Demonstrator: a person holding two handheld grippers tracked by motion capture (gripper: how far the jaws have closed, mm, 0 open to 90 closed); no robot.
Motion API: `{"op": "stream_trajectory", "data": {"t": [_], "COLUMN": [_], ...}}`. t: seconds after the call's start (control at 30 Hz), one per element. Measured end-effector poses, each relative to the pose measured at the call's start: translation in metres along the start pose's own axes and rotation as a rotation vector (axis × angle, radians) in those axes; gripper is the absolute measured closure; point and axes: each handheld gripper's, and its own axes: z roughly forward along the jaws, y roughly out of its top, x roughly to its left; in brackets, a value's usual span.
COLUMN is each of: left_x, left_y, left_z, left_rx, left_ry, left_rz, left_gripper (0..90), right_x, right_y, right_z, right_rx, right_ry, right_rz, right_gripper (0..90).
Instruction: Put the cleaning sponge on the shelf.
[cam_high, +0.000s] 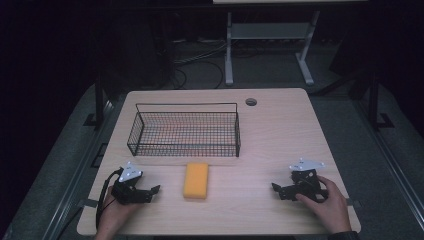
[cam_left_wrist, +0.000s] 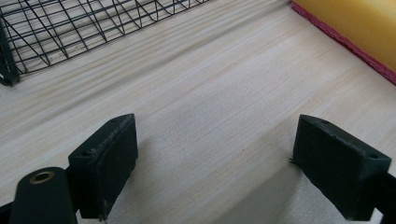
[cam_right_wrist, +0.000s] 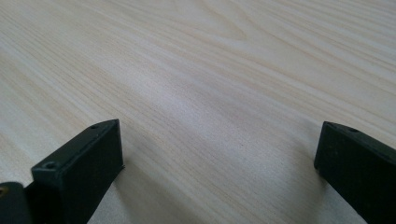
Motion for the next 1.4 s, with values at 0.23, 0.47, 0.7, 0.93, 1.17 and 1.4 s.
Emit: {"op": "stream_trajectory", "data": {"t": [0.23, 0.47, 0.7, 0.93, 1.17, 1.4], "left_x": [0.000, 0.000, -0.003, -0.003, -0.006, -0.008], "left_y": [0.000, 0.004, 0.010, 0.016, 0.023, 0.031], "left_z": [0.000, -0.003, -0.010, -0.011, -0.011, -0.006], "left_rx": [-0.001, 0.022, 0.022, 0.023, 0.040, 0.064], "left_ry": [-0.001, 0.012, -0.003, -0.039, -0.064, -0.090], "left_rz": [0.003, -0.004, 0.003, -0.013, -0.002, 0.011], "left_gripper": [13.4, 15.6, 26.2, 41.9, 57.4, 66.0], "right_x": [0.000, 0.000, 0.000, 0.000, 0.000, 0.000], "right_y": [0.000, 0.000, 0.000, 0.000, 0.001, 0.001], "right_z": [0.000, 0.000, 0.000, 0.000, 0.000, 0.001], "right_rx": [-0.001, 0.001, 0.000, 0.003, 0.002, 0.001], "right_ry": [0.000, -0.001, -0.002, -0.002, -0.002, -0.001], "right_rz": [-0.002, 0.001, 0.001, 0.003, 0.007, 0.010], "right_gripper": [0.3, 0.3, 0.3, 0.3, 0.3, 0.3]}}
